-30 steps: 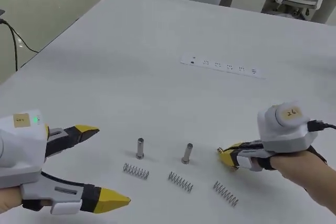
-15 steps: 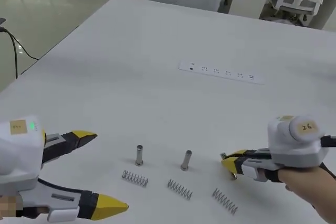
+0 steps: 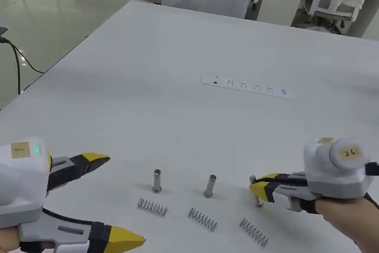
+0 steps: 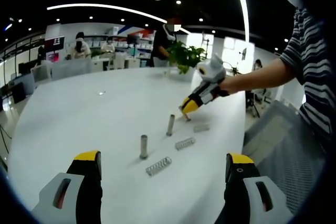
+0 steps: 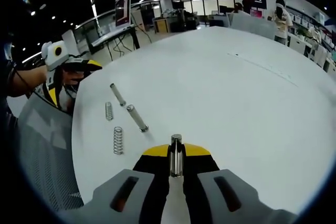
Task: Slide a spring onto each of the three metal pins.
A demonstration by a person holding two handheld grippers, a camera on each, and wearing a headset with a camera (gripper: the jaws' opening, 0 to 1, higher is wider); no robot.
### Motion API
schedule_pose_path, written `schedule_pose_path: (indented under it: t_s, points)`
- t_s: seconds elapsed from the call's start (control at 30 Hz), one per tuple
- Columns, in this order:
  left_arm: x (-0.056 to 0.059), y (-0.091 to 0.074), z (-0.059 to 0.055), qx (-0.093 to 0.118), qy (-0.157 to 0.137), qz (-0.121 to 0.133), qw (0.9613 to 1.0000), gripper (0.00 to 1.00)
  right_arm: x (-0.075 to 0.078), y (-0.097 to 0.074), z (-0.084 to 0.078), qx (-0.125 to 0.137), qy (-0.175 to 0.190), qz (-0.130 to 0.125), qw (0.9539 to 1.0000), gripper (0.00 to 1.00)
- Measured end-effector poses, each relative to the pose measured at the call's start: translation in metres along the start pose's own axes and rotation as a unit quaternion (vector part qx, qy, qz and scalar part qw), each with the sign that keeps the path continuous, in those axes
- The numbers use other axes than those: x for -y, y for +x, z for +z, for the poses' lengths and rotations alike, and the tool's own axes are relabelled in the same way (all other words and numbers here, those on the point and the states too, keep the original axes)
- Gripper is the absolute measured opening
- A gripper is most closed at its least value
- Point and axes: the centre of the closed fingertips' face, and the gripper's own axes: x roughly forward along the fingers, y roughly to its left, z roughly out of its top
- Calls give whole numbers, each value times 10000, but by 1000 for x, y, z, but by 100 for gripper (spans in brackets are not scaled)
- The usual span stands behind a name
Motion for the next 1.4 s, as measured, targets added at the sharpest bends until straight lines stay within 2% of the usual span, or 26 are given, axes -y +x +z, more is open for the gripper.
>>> schedule_pose_path:
  t_s: [0.47, 0.93, 1.4]
  points:
    - [2, 1, 1, 11, -1, -11, 10000, 95, -1, -3, 3, 108, -89, -32, 9999, 5]
    - [3, 2, 0, 9, 3, -13, 10000, 95, -6, -11, -3, 274, -295, -61, 9992, 5]
    - [1, 0, 1, 64, -9, 24, 10000, 95, -13, -16, -7, 320, -383, -47, 9987, 6]
